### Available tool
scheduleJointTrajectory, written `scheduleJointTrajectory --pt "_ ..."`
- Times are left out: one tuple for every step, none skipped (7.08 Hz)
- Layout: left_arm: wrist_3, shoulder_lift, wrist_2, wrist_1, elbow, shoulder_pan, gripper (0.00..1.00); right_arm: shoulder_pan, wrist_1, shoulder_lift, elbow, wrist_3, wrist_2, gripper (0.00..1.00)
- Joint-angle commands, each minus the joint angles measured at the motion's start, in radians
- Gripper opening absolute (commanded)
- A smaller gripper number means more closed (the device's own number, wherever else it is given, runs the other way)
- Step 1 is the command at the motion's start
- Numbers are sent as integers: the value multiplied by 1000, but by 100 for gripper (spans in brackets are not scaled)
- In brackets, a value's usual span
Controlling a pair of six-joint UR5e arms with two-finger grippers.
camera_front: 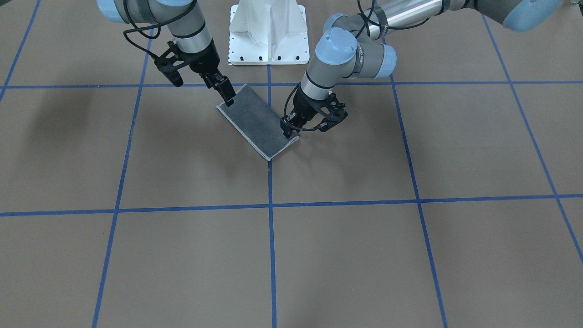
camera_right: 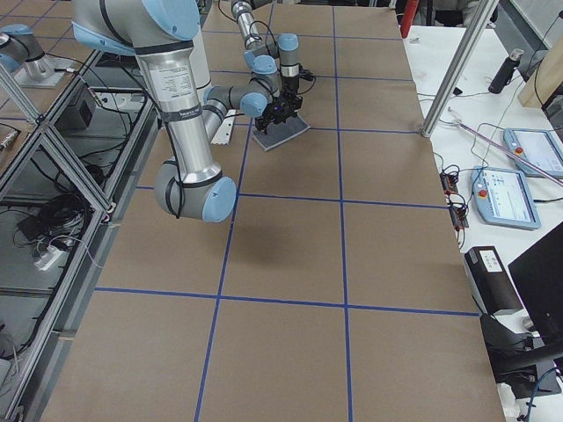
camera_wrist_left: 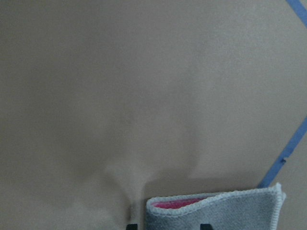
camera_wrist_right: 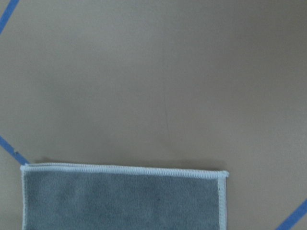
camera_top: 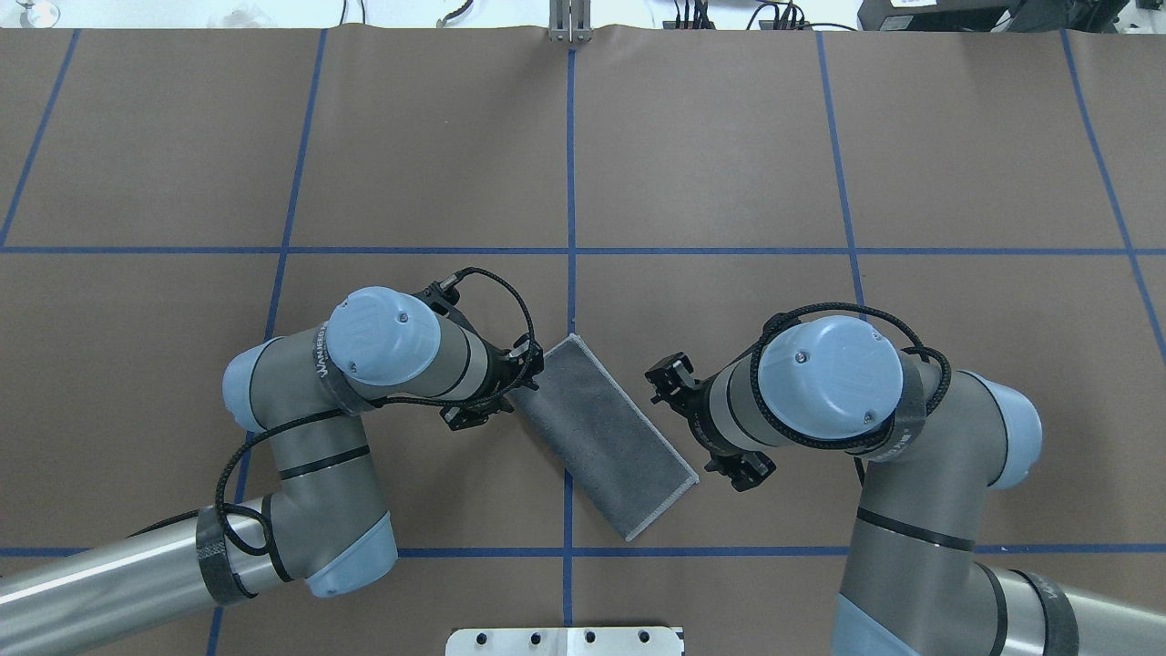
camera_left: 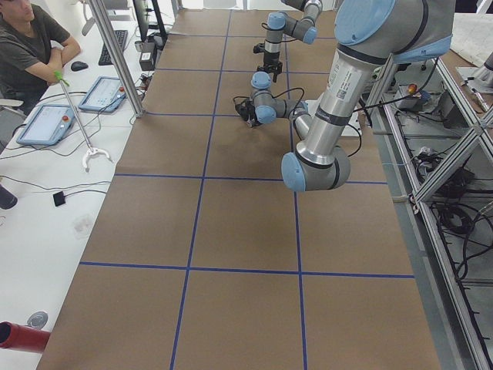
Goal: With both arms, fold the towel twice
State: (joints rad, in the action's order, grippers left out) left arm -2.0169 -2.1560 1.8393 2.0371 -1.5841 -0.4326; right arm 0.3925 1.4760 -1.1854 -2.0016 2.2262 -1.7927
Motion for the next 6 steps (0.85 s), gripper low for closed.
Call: scheduleJointTrajectory --pt "1 -1 0 0 4 2 38 3 0 3 6 -3 -1 100" --pt "3 -1 0 0 9 2 35 3 0 3 6 -3 -2 100" --pt "4 -1 0 0 10 2 31 3 0 3 6 -3 -2 100" --pt "4 -2 0 0 10 2 14 3 0 3 6 -3 -4 100" --pt "10 -2 0 0 9 2 0 3 0 3 4 -3 -4 100" --pt "12 -5 0 2 9 2 0 3 0 3 4 -3 -4 100"
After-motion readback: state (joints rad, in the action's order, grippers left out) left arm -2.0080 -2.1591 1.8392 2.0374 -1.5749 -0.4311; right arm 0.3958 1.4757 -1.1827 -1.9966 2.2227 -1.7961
